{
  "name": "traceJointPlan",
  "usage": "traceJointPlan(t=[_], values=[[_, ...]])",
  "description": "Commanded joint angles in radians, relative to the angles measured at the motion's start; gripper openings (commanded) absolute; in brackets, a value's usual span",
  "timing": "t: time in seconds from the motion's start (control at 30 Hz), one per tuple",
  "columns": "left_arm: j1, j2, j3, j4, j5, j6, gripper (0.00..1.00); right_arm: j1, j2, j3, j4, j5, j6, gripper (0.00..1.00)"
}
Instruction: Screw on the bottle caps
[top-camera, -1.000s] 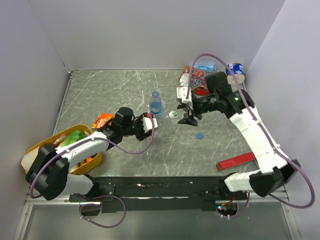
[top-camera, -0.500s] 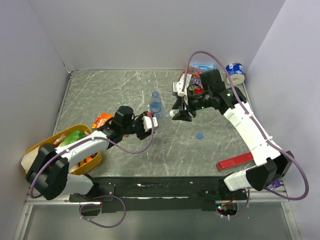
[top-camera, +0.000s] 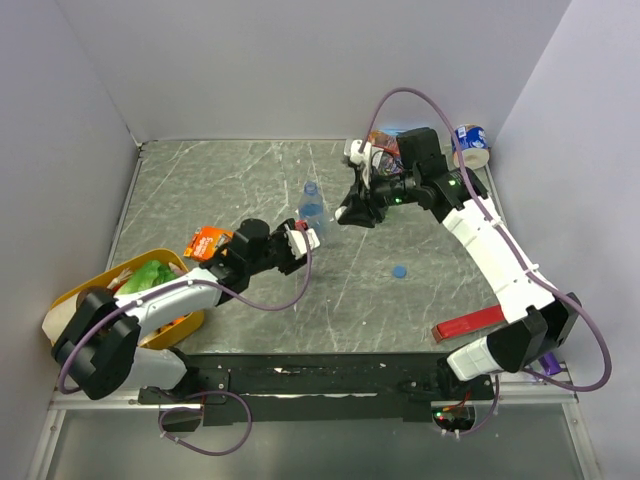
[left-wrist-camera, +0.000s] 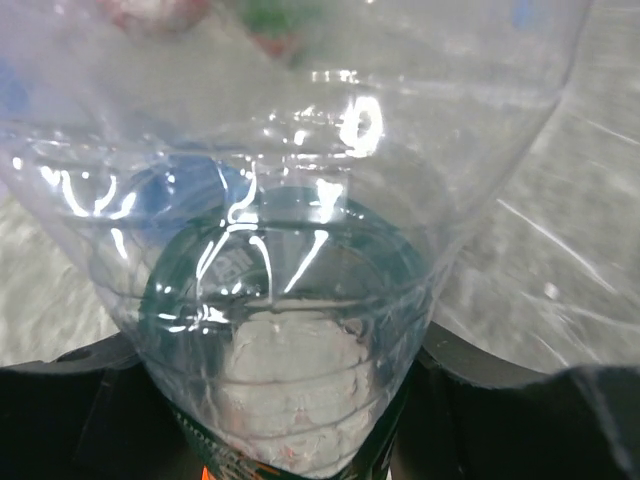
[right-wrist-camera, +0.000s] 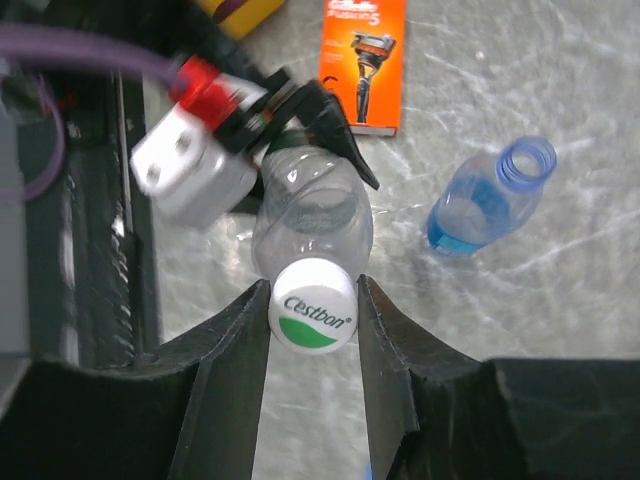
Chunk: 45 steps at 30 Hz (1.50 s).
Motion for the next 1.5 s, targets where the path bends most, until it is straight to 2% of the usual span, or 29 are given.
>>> traceJointPlan(t=[0.0,0.13,0.23,0.3,0.37,0.4,0.43,0.47,0.5,0.53,0.83,0.9,1.0,1.17,1.3,1.47], values=[[-0.061,-0.005,-0.012,0.227,-0.284,-0.077,0.01,-0.002,0.015,0.042,0.138,0.079,0.399,0.00],[-0.062,0.003,0.011,0.199,-0.275,-0.144,0.01,0.006,0.027,0.066,0.125,0.091,0.435,0.00],[-0.062,-0.003,0.020,0.167,-0.255,-0.183,0.02,0.004,0.030,0.074,0.096,0.134,0.373,0.00],[-0.061,-0.014,0.022,0.154,-0.232,-0.204,0.09,0.004,0.024,0.074,0.079,0.152,0.318,0.00],[-0.053,-0.026,0.011,0.151,-0.224,-0.232,0.07,0.004,0.011,0.062,0.065,0.169,0.281,0.00],[-0.049,-0.035,0.010,0.148,-0.182,-0.258,0.23,0.003,0.007,0.056,0.062,0.178,0.275,0.00],[-0.041,-0.037,0.011,0.110,-0.146,-0.258,0.34,0.004,0.004,0.055,0.054,0.184,0.254,0.00],[-0.038,-0.031,0.023,0.093,-0.119,-0.258,0.49,0.003,0.004,0.062,0.030,0.190,0.241,0.00],[-0.038,-0.029,0.025,0.084,-0.112,-0.290,0.83,0.004,0.007,0.083,0.011,0.200,0.226,0.00],[-0.033,-0.029,0.022,0.081,-0.100,-0.299,0.95,0.004,0.015,0.098,-0.009,0.212,0.186,0.00],[0.026,0.000,0.031,-0.051,0.104,-0.289,0.96,0.000,0.133,0.327,-0.260,0.377,0.008,0.00],[0.036,0.001,0.040,-0.088,0.112,-0.287,0.96,-0.002,0.177,0.431,-0.343,0.433,-0.029,0.00],[0.045,-0.025,0.017,-0.083,0.110,-0.287,0.96,-0.032,0.221,0.485,-0.451,0.465,-0.081,0.00],[0.048,-0.040,0.005,-0.083,0.104,-0.296,0.96,-0.139,0.216,0.422,-0.486,0.459,-0.107,0.00],[0.047,-0.045,0.002,-0.074,0.115,-0.295,0.96,-0.215,0.181,0.281,-0.397,0.485,-0.128,0.00],[0.047,-0.046,0.008,-0.096,0.113,-0.289,0.96,-0.273,0.198,0.223,-0.320,0.520,-0.132,0.00]])
